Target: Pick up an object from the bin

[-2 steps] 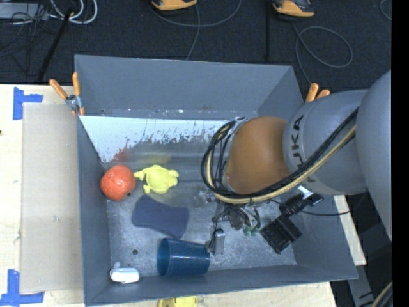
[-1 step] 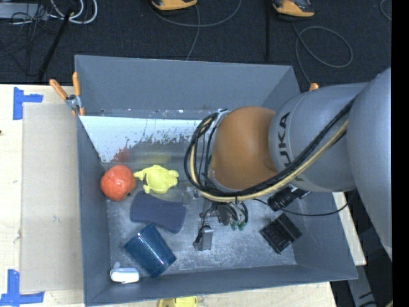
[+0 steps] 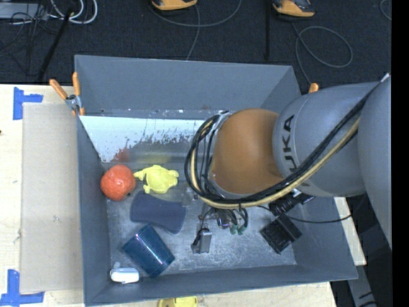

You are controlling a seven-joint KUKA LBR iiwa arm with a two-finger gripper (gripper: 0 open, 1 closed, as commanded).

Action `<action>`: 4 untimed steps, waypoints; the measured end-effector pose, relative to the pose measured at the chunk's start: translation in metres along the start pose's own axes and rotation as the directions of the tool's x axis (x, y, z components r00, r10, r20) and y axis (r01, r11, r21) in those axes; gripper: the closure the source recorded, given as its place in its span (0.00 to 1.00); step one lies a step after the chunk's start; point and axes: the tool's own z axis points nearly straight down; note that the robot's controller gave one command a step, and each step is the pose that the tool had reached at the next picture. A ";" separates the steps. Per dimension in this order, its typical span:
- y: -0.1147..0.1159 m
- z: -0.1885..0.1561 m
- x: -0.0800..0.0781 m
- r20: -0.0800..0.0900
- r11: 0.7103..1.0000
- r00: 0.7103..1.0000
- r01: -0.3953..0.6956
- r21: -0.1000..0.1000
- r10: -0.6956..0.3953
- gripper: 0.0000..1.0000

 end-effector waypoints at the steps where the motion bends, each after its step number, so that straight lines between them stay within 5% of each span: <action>1: 0.010 0.005 -0.030 -0.014 1.000 1.000 0.017 0.003 -0.017 0.00; 2: 0.051 0.010 -0.059 -0.004 0.993 0.993 0.115 0.003 -0.115 0.00; 4: 0.085 0.002 -0.098 -0.008 0.986 0.986 0.166 0.004 -0.166 0.00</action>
Offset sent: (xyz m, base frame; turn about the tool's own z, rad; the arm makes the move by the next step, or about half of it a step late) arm 0.0520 0.0694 -0.0132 -0.1385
